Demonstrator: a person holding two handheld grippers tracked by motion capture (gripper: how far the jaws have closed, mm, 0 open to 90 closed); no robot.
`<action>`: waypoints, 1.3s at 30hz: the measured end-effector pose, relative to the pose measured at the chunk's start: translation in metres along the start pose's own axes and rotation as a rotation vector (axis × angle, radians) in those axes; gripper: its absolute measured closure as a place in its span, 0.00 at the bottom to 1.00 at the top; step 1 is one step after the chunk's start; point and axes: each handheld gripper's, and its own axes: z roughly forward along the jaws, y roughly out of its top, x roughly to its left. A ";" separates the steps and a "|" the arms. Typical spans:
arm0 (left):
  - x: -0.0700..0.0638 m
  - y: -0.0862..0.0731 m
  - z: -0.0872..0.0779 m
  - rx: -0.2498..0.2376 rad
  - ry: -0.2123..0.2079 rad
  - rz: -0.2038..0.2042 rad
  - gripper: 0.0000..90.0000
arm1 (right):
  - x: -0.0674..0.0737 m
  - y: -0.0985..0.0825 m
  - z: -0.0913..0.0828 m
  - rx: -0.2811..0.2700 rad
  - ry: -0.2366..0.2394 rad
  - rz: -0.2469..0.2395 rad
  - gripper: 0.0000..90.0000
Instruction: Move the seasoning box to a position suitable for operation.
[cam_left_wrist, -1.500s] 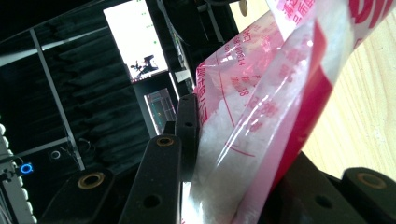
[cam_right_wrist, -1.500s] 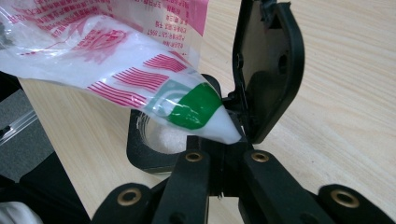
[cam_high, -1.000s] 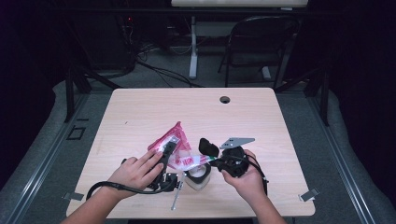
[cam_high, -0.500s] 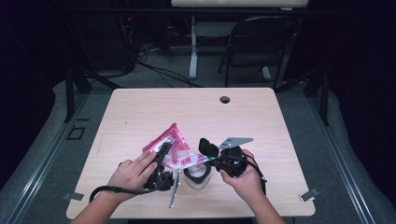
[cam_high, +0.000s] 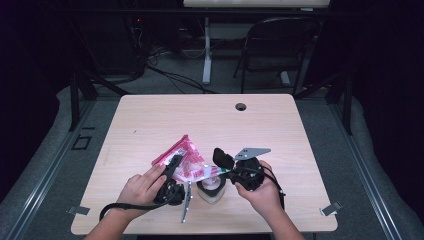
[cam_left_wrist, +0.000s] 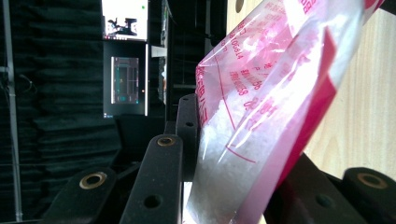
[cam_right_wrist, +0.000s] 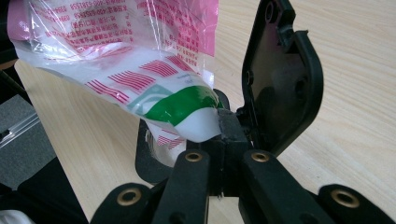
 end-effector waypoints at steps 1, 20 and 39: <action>-0.001 0.000 0.000 0.000 -0.001 -0.007 0.85 | 0.000 0.000 0.000 0.000 0.000 -0.001 1.00; -0.017 -0.006 0.003 0.017 -0.043 -0.144 0.85 | 0.003 -0.001 0.003 0.007 -0.011 -0.013 1.00; -0.024 -0.015 0.008 0.021 -0.126 -0.276 0.86 | 0.006 0.000 0.001 -0.028 -0.002 -0.023 1.00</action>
